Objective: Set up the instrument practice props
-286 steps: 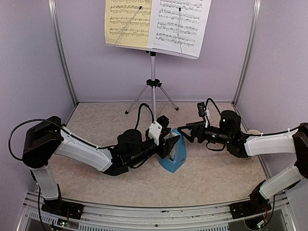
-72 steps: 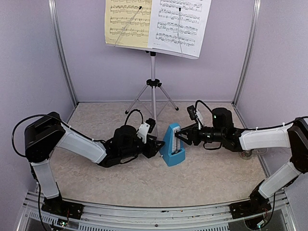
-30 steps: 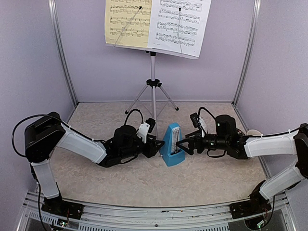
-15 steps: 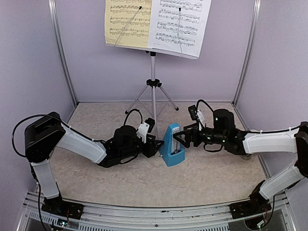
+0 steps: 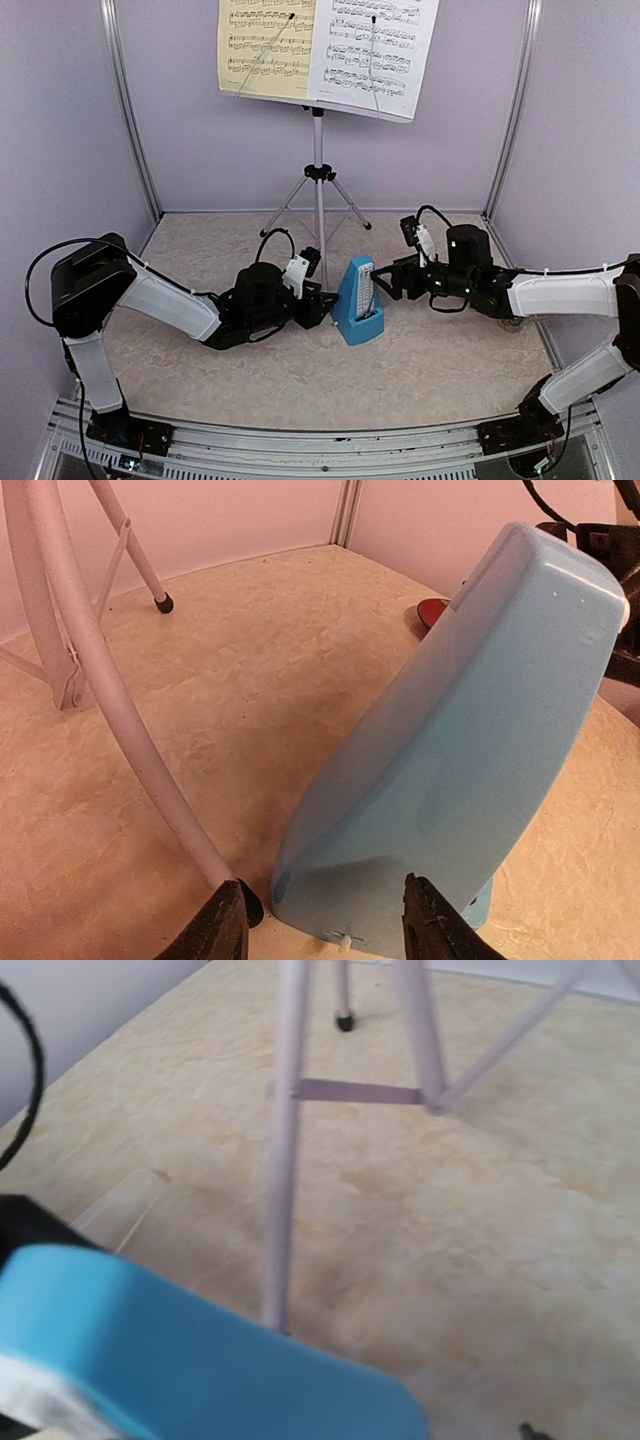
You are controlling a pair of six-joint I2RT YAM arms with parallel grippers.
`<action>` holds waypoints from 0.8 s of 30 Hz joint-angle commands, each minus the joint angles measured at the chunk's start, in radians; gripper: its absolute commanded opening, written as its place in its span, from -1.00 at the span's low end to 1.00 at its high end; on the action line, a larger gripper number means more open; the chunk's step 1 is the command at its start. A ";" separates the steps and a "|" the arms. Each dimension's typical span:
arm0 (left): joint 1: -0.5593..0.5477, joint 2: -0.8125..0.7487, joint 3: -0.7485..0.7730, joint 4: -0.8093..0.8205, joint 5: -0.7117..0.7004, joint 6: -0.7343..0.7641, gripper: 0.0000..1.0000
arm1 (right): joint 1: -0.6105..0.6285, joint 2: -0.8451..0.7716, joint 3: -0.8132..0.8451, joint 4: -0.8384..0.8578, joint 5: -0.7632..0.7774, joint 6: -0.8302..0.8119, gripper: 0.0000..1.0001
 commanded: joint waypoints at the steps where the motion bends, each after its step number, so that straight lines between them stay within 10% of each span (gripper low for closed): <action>1: -0.006 -0.010 -0.008 0.026 -0.010 -0.002 0.04 | -0.064 -0.023 -0.029 -0.004 -0.004 0.009 0.66; 24: 0.011 -0.070 -0.046 0.011 -0.044 0.015 0.05 | -0.565 -0.169 -0.004 -0.158 -0.114 -0.051 0.67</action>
